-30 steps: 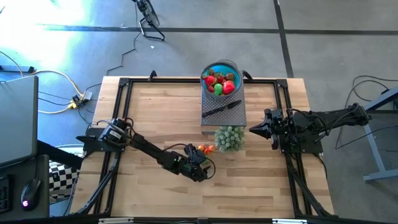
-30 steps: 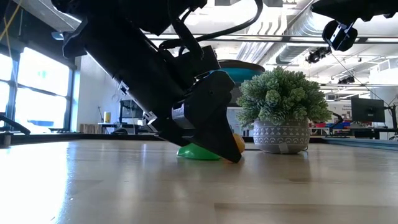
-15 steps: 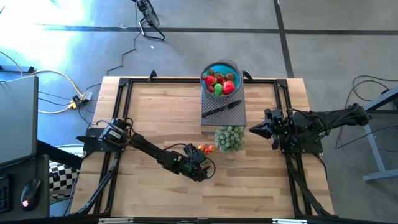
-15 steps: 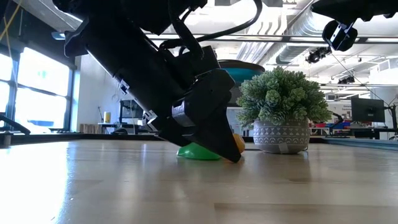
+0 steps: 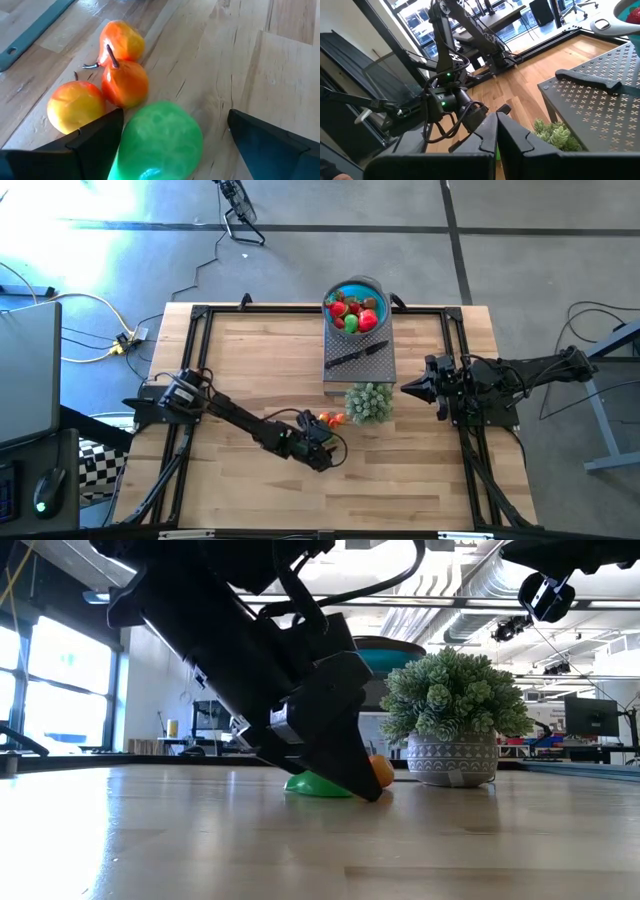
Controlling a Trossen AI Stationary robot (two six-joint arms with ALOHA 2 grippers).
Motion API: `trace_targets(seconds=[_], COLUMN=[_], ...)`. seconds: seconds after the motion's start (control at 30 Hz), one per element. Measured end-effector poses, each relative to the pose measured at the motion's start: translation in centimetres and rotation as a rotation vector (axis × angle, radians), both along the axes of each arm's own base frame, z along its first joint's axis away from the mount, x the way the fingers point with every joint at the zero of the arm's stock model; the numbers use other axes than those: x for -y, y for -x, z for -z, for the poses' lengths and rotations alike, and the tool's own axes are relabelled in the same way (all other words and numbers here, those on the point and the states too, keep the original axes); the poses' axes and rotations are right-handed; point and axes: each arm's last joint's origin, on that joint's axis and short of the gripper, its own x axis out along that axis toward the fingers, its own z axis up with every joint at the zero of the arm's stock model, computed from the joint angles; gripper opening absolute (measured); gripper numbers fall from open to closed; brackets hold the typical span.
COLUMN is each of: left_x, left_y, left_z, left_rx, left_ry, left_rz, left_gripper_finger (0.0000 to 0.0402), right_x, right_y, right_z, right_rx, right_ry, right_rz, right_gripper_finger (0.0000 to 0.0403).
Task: Pick & Place Fruit
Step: Put the green pear into the blue strainer bowl
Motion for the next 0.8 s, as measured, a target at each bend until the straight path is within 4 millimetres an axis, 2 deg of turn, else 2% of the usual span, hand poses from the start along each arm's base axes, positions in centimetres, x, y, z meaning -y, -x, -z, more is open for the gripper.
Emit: trace_targets(seconds=[0.2,0.8], left_x=[-0.04,0.00], left_y=[0.42,0.46], left_z=[0.20,0.22], left_rx=[-0.056,-0.053], left_ry=[0.020,0.033], left_rz=[-0.005,-0.022], left_gripper_finger=[0.0349,0.0349], right_x=[0.00,0.03], right_y=[0.00,-0.03], right_z=[0.00,-0.29], right_rx=[-0.001,0.030], right_ry=[-0.019,-0.026], right_rz=[0.002,0.014], right_gripper_finger=[0.0003,0.0002])
